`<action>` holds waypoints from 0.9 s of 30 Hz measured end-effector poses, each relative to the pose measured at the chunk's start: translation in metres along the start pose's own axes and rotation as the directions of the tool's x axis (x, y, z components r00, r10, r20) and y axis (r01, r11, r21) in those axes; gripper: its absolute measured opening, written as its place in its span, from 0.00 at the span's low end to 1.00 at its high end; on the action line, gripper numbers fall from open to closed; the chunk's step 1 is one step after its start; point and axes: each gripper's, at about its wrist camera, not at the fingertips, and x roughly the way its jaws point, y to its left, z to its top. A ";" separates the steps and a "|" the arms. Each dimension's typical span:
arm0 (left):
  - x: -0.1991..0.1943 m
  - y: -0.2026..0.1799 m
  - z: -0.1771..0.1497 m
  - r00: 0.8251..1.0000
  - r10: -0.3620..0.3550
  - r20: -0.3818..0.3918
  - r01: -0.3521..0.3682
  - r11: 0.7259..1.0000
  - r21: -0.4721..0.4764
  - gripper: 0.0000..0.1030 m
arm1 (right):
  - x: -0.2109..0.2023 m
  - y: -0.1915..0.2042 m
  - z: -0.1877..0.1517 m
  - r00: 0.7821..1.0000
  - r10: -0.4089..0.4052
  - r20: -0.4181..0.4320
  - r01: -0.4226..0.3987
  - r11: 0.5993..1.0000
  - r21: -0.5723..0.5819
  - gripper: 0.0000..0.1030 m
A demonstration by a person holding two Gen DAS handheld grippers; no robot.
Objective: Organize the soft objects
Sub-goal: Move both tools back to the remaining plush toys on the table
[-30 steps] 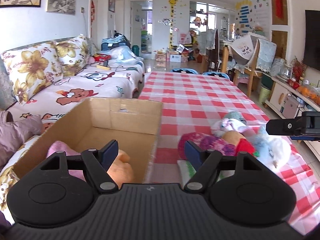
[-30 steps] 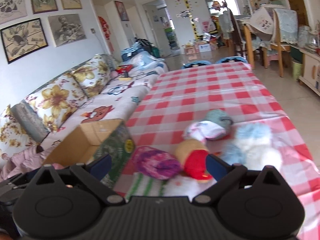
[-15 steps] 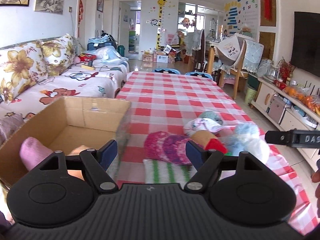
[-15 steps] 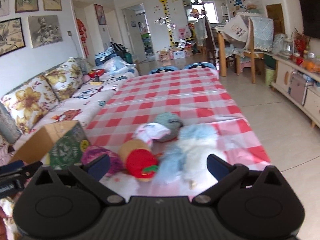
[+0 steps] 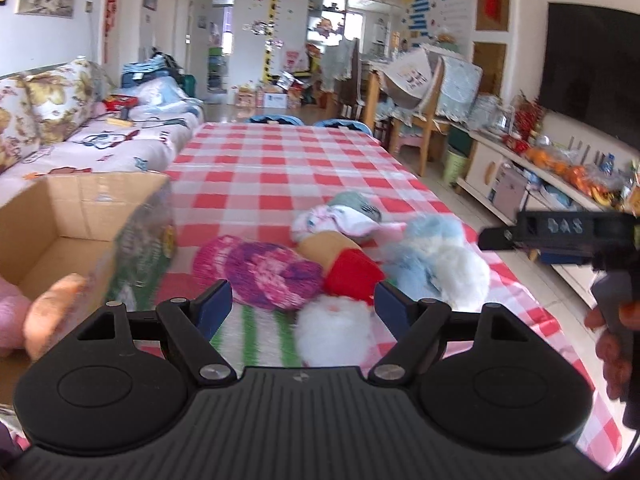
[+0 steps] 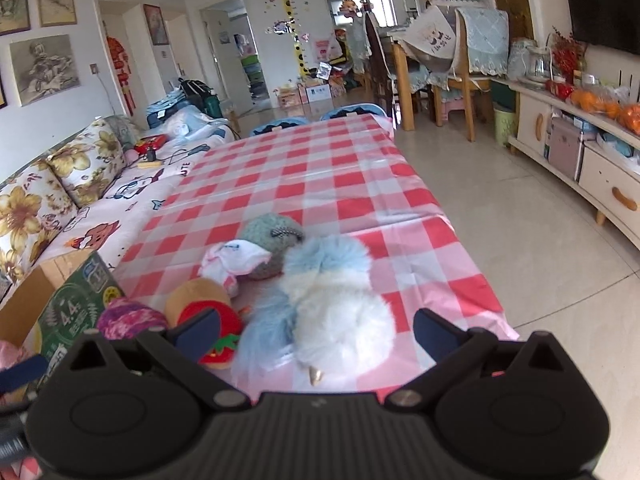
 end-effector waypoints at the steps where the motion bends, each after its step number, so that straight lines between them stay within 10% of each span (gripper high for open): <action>1: 0.002 0.000 -0.001 1.000 -0.008 -0.006 0.008 1.000 0.004 0.94 | 0.002 0.000 0.001 1.000 -0.004 -0.004 0.004 1.000 -0.001 0.99; 27: 0.072 -0.029 -0.030 0.990 -0.014 -0.140 0.036 0.987 0.158 0.91 | 0.087 -0.018 0.008 0.993 0.001 -0.117 0.011 0.995 0.099 0.99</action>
